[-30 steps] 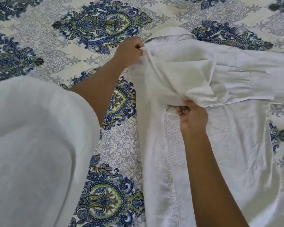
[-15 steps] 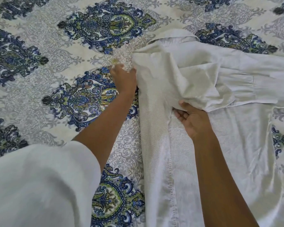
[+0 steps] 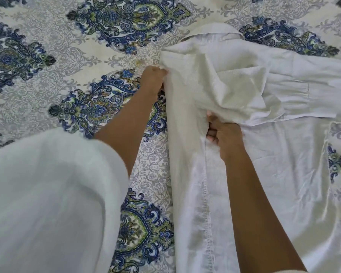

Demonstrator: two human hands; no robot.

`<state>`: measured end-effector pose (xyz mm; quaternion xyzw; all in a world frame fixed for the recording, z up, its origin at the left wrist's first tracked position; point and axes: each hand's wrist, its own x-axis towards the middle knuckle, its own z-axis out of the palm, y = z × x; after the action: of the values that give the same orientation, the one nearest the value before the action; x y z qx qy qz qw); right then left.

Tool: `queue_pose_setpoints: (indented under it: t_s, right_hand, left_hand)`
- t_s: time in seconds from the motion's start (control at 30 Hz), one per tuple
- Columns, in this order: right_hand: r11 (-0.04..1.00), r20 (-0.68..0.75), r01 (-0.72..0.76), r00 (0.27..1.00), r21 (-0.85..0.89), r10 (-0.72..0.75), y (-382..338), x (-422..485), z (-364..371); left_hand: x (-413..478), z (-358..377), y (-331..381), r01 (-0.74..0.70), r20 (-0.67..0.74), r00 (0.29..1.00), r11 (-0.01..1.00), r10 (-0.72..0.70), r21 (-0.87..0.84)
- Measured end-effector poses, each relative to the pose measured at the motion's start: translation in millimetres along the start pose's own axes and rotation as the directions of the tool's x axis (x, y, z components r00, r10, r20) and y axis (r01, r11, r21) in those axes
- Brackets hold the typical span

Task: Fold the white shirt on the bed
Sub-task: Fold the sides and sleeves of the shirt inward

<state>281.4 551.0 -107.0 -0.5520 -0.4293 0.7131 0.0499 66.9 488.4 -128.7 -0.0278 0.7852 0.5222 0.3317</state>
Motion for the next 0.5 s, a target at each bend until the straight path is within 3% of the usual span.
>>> queue_pose_setpoints:
  t_s: [0.07,0.17,0.33,0.5]
  right_hand:
    - [0.989,0.126,-0.022,0.991,-0.144,0.04,0.4,-7.3,-2.6]
    - [0.92,0.075,-0.043,0.994,-0.389,0.078,10.0,-18.9,-5.0]
    - [0.865,0.061,-0.18,0.97,-0.469,0.234,36.4,-57.2,-21.5]
    - [0.774,0.074,-0.147,0.968,-0.616,0.242,78.7,-99.4,-44.5]
  left_hand:
    - [-31.8,0.9,-11.3,0.02,0.071,0.997,0.999,-0.017,-0.044]
    - [-103.6,0.5,-51.6,0.168,0.197,0.967,0.986,-0.163,-0.011]
    - [-211.7,-8.3,-128.6,0.314,0.225,0.922,0.949,-0.315,0.041]
    - [-271.9,-10.9,-165.2,0.377,0.206,0.907,0.926,-0.367,-0.011]
